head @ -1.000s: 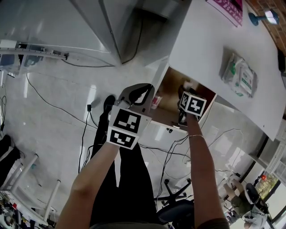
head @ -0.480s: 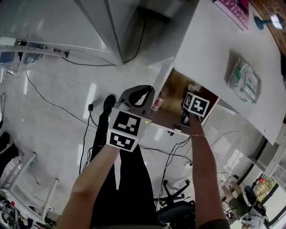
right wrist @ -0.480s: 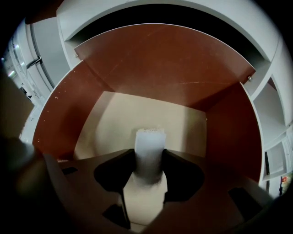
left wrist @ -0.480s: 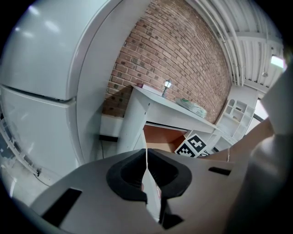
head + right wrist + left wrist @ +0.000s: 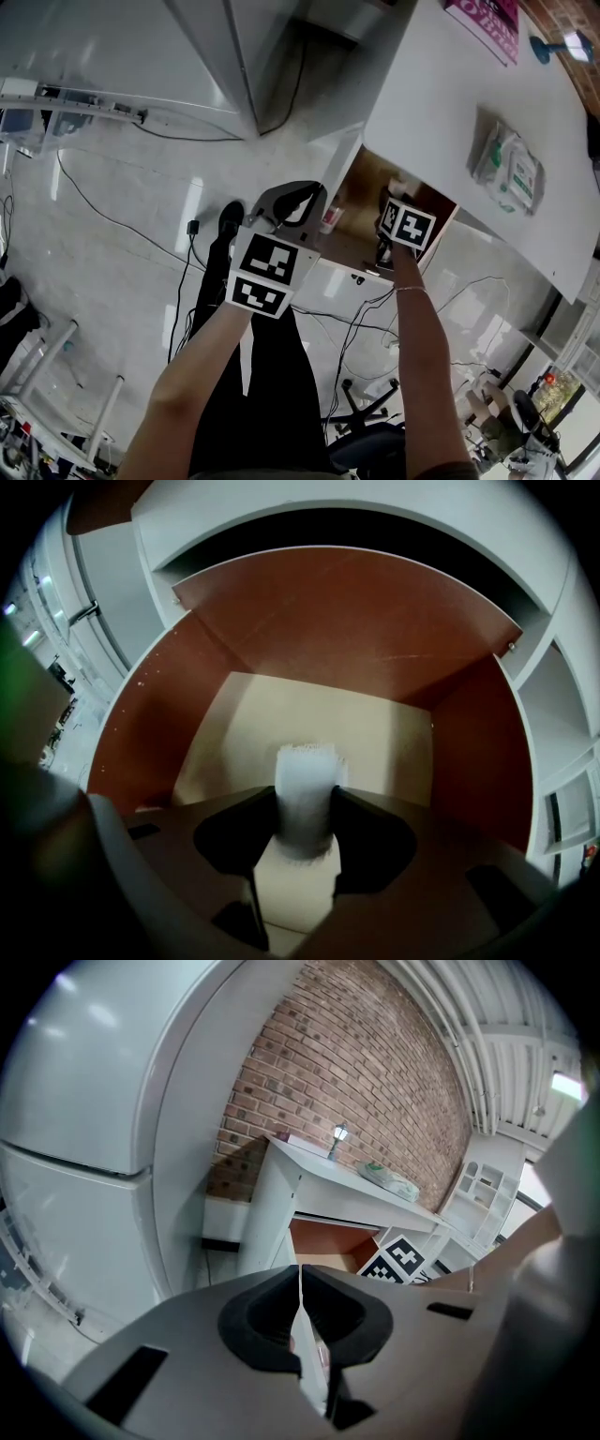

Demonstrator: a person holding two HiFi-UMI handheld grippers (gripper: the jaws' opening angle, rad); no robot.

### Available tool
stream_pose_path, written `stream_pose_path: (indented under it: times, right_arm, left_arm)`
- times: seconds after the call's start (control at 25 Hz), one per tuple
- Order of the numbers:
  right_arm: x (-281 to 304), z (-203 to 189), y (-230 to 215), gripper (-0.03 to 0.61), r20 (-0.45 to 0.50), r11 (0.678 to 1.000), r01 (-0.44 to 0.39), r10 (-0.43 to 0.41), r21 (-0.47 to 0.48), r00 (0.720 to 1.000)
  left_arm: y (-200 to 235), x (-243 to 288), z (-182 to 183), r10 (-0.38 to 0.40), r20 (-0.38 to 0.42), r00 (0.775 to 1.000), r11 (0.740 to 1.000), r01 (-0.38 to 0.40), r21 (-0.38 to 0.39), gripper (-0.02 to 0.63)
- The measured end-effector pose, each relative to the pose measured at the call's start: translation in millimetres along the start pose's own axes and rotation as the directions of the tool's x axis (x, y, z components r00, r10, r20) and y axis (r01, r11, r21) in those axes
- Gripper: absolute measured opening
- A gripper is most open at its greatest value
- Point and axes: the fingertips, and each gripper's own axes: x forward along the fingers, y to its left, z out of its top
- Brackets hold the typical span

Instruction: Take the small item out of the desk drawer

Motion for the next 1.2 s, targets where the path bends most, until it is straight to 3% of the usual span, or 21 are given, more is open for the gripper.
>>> stream_pose_path:
  times: [0.28,0.8,1.2]
  right_arm:
    - [-24,3,24,0.183,0.042,0.997,-0.069,0.070,-0.025,0.997]
    - [-88,3,58,0.183,0.164,0.975,-0.189,0.169,0.116,0.972]
    - [-142,17,74,0.183,0.250,0.965,-0.214,0.172,0.152,0.953]
  left_arm:
    - [-1,-9,1,0.007,-0.009,1.000,1.000,-0.007,-0.003,0.028]
    - [-2,-31,19,0.010,-0.028,1.000,0.999,-0.008,0.047,0.028]
    - [-14,-37,41,-0.024,-0.033,0.999,0.996,0.027,0.083,0.028]
